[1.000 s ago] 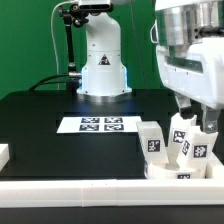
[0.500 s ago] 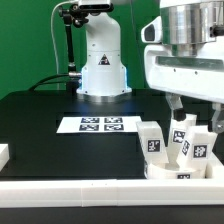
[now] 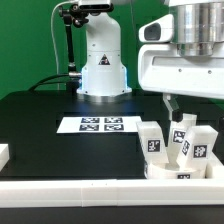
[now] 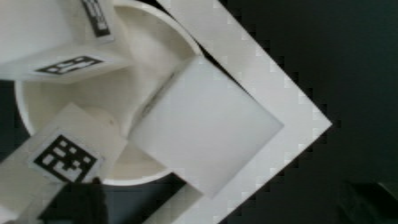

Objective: Assemble stool

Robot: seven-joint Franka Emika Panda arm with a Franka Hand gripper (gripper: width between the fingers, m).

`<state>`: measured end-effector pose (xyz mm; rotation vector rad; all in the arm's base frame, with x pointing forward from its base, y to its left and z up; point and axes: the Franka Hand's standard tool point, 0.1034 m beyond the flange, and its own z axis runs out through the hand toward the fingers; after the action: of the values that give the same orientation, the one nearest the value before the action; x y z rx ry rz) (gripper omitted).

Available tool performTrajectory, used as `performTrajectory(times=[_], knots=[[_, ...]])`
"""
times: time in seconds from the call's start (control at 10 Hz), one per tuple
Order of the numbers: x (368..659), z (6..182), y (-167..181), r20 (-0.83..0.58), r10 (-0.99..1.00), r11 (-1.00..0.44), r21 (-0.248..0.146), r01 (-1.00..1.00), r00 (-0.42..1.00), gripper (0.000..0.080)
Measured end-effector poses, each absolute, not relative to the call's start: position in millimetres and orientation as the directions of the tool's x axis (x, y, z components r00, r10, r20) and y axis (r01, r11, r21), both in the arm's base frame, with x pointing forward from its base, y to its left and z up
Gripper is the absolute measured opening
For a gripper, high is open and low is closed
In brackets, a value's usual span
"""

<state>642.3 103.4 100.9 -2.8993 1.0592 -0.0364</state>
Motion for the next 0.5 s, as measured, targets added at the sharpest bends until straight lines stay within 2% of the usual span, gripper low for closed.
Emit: performTrajectory(times=[0.2, 0.3, 0.5], knots=[[642.3, 100.9, 102.8, 0.013, -0.549, -0.835, -0.054, -0.547, 0.836, 0.0648], [642.5, 100.9, 103.0, 0.028, -0.408, -0.913, -0.043, -0.407, 0.913, 0.0648], [643.2, 100.8, 103.1, 0.041, -0.193, -0.981, -0.036, -0.191, 0.98, 0.0648]])
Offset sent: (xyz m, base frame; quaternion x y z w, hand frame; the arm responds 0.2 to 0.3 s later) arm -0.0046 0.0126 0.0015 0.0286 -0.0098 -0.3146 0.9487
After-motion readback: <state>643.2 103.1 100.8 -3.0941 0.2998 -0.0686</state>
